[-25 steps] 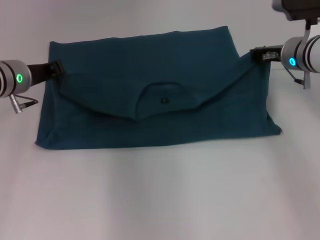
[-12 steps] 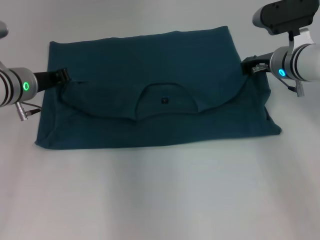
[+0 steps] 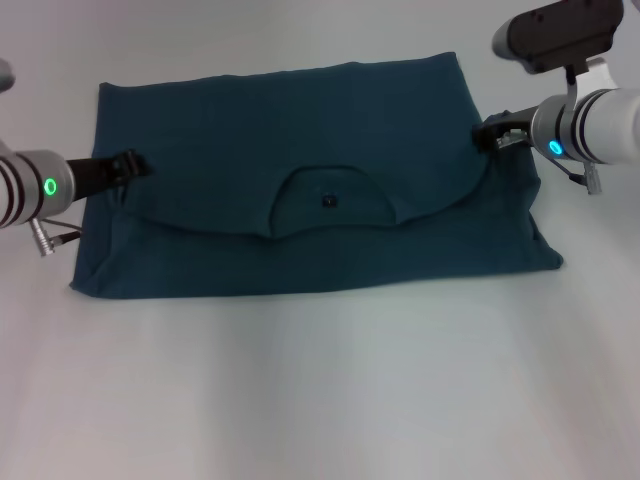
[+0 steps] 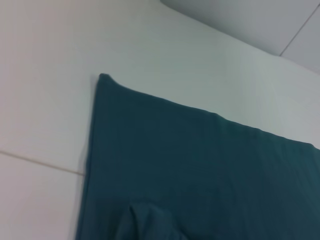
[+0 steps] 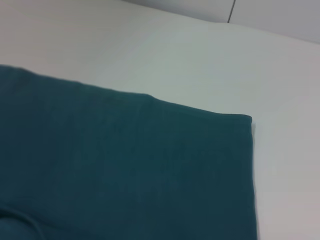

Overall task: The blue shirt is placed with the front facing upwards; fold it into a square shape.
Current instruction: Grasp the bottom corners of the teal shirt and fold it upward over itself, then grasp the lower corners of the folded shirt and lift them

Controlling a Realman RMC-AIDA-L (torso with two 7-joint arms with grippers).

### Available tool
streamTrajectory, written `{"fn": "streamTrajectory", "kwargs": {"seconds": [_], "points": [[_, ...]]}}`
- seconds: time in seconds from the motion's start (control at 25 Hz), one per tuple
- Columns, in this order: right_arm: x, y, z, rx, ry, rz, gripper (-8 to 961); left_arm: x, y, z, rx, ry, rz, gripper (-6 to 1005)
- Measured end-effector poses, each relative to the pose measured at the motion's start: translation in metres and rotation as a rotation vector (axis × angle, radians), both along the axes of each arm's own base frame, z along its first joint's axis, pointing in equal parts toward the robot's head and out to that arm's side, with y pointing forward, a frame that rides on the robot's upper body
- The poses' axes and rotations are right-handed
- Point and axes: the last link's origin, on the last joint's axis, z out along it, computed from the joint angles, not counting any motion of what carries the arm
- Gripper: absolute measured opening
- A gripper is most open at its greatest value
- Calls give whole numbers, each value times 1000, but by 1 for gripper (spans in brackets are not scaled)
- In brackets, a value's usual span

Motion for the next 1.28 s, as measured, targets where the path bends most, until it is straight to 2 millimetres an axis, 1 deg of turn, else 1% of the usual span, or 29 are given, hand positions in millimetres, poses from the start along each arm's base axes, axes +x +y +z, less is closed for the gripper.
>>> {"fn": "streamTrajectory", "kwargs": {"seconds": [0.12, 0.28, 0.44, 0.56, 0.68, 0.84, 1.04, 1.28], "points": [[0, -1, 6, 9, 51, -19, 221, -5, -5, 2, 9, -44, 15, 175], [0, -6, 17, 8, 117, -36, 354, -10, -14, 10, 45, -108, 21, 330], [0, -15, 25, -17, 208, -59, 479, -11, -22, 18, 58, -174, 13, 498], [3, -25, 30, -54, 267, -80, 563, -14, -29, 20, 43, -214, 14, 633], [8, -38, 34, -110, 337, -111, 643, -19, -37, 20, 14, -254, 19, 630], [14, -58, 37, -198, 446, -125, 644, -27, -52, 26, -22, -334, 20, 626], [28, -90, 43, -282, 638, -95, 645, -42, -72, 35, -52, -427, 32, 626], [48, -130, 55, -291, 896, -4, 644, -60, -91, 41, -47, -472, 59, 627]]}}
